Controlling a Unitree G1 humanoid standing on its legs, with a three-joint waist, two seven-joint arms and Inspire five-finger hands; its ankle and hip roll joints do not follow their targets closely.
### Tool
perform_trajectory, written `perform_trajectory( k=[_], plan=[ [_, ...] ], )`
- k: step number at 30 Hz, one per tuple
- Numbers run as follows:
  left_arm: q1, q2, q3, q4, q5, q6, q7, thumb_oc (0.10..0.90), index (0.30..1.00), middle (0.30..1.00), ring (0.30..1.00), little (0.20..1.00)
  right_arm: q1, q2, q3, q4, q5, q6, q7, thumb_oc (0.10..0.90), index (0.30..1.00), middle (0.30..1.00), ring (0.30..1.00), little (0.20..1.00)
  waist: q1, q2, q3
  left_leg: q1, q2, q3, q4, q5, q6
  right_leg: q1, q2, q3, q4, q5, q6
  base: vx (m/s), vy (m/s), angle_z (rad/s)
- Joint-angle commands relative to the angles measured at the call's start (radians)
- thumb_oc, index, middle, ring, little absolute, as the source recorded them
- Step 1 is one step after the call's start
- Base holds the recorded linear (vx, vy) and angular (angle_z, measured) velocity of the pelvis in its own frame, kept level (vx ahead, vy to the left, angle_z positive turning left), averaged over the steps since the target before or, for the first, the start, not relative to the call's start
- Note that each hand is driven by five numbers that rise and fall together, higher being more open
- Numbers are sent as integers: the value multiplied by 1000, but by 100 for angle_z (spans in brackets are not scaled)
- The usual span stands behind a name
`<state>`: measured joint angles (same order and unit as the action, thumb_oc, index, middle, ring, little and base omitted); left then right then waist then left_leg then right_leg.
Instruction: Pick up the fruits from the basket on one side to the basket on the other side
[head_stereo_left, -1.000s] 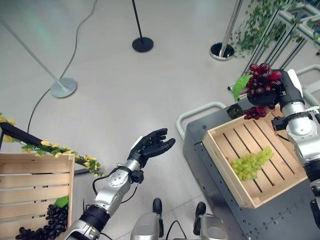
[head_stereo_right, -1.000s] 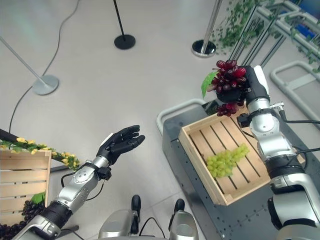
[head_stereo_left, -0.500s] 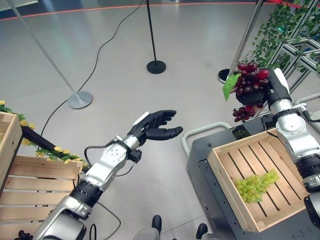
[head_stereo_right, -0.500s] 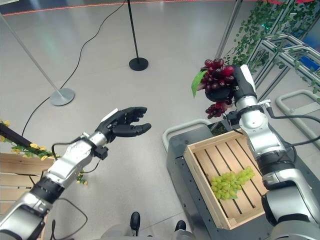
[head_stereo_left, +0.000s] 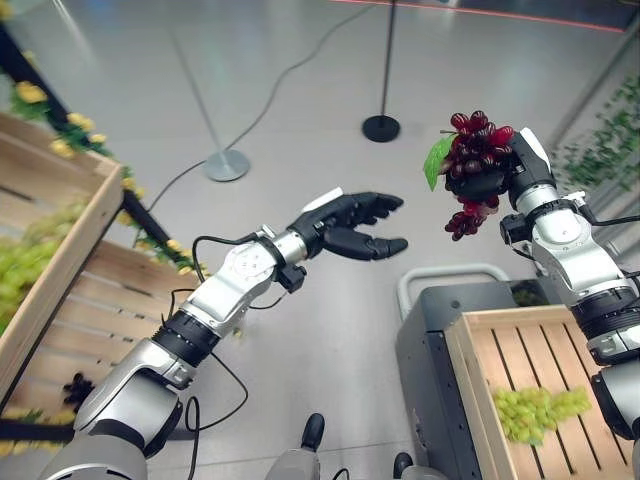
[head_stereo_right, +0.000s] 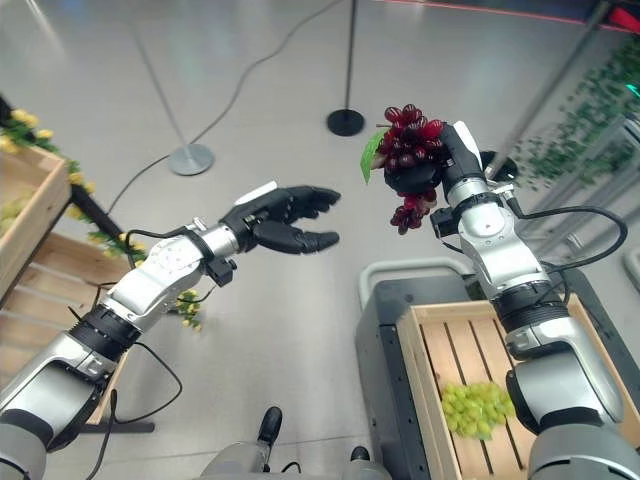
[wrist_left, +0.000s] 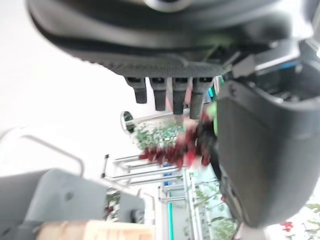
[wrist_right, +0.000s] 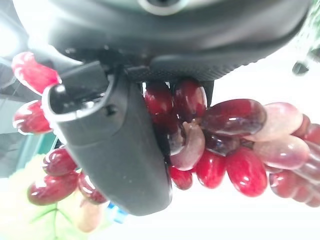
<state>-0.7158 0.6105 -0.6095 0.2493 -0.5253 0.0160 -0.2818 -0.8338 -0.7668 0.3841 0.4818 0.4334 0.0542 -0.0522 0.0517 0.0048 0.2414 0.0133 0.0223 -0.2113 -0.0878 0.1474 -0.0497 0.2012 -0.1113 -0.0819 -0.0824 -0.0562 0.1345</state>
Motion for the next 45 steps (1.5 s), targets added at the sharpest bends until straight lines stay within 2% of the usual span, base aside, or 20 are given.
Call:
perform_trajectory(
  k=[1, 2, 3, 4, 5, 6, 7, 8, 12, 15, 21, 26, 36, 41, 45],
  plan=[
    [-76, -61, 42, 65, -75, -78, -5, 800, 900, 900, 900, 900, -158, 9, 44, -73, 52, -75, 23, 400, 300, 300, 300, 300, 6, -46, -197, 34, 14, 118, 1, -88, -6, -78, 83, -8, 66, 21, -89, -85, -56, 22],
    [-100, -75, 37, 79, -94, -70, -27, 800, 900, 900, 900, 900, -175, 5, 53, -53, 58, -74, 25, 400, 300, 300, 300, 300, 0, -51, -199, 36, 25, 175, 19, -88, -16, -80, 79, -26, 61, 23, -88, -124, -43, 22],
    [-116, -94, 33, 92, -104, -69, -39, 800, 900, 900, 900, 900, -188, 1, 57, -37, 59, -73, 30, 400, 300, 300, 300, 300, -10, -64, -197, 22, 32, 220, 92, -113, -23, -86, 65, -40, 63, 30, -90, -94, -1, 28],
    [-120, -98, 32, 95, -105, -69, -41, 800, 900, 900, 900, 900, -191, 0, 58, -33, 60, -73, 33, 400, 300, 300, 300, 300, -13, -67, -196, 16, 34, 226, 112, -122, -25, -87, 62, -44, 64, 31, -91, -105, 18, 49],
    [-127, -112, 30, 93, -98, -65, -32, 800, 900, 900, 900, 900, -206, 4, 71, -18, 63, -82, 42, 400, 300, 300, 300, 300, -18, -88, -189, -1, 21, 232, 216, -167, -23, -95, 40, -48, 67, 47, -93, -105, 68, 45],
    [-140, -116, 29, 99, -100, -72, -25, 800, 900, 900, 900, 900, -230, 11, 89, -2, 62, -88, 48, 400, 300, 300, 300, 300, -25, -93, -183, -8, 18, 254, 247, -195, -13, -104, 30, -56, 77, 55, -90, -105, 91, 32],
    [-144, -119, 30, 102, -99, -74, -24, 800, 900, 900, 900, 900, -235, 13, 92, 3, 61, -88, 50, 400, 300, 300, 300, 300, -29, -91, -183, -1, 22, 266, 233, -195, -10, -107, 29, -60, 81, 56, -89, -86, 156, 8],
    [-174, -126, 22, 129, -113, -86, -32, 800, 900, 900, 900, 900, -245, 24, 97, 7, 64, -84, 52, 400, 300, 300, 300, 300, -43, -78, -188, 26, 36, 285, 169, -172, -9, -116, 33, -70, 88, 58, -88, -55, 139, 10],
    [-265, -169, -5, 223, -146, -104, -18, 800, 900, 900, 900, 900, -320, 57, 127, 51, 114, -71, 66, 400, 300, 300, 300, 300, -49, -55, -201, 62, 37, 267, 38, -124, -26, -109, 40, -72, 42, 73, -74, -38, 101, 15],
    [-283, -177, -3, 251, -155, -107, -1, 800, 900, 900, 900, 900, -351, 70, 138, 77, 136, -55, 89, 400, 300, 300, 300, 300, -48, -53, -212, 68, 29, 264, 27, -130, -27, -104, 35, -70, 18, 79, -66, 1, 51, 11],
    [-293, -174, 13, 257, -169, -72, 65, 800, 900, 900, 900, 900, -322, 117, 130, 37, 165, -18, 97, 400, 300, 300, 300, 300, -43, -42, -237, 83, 27, 272, 5, -134, -23, -88, 34, -72, -3, 76, -61, 13, 37, 6],
    [-301, -195, 20, 292, -169, -77, 123, 800, 900, 900, 900, 900, -327, 149, 134, 30, 140, 5, 86, 400, 300, 300, 300, 300, -40, -43, -239, 89, 29, 277, 1, -136, -21, -81, 36, -76, -5, 72, -61, 0, 0, 0],
    [-252, -217, 69, 321, -189, -83, 251, 800, 900, 900, 900, 900, -304, 164, 116, 10, 132, 18, 53, 400, 300, 300, 300, 300, -32, -48, -236, 86, 33, 277, 1, -136, -21, -80, 37, -79, -5, 68, -60, -7, -1, 0],
    [-212, -253, 102, 316, -234, -92, 224, 800, 900, 900, 900, 900, -307, 163, 107, 21, 66, 23, -14, 400, 300, 300, 300, 300, -28, -49, -233, 86, 35, 275, 1, -140, -23, -79, 37, -83, -5, 66, -59, 0, 0, 0],
    [-199, -253, 100, 296, -214, -95, 208, 800, 900, 900, 900, 900, -311, 153, 99, 31, 43, 37, -49, 400, 300, 300, 300, 300, -25, -50, -227, 90, 34, 272, 1, -145, -21, -75, 37, -81, -5, 64, -59, -8, 3, 0]
  ],
)
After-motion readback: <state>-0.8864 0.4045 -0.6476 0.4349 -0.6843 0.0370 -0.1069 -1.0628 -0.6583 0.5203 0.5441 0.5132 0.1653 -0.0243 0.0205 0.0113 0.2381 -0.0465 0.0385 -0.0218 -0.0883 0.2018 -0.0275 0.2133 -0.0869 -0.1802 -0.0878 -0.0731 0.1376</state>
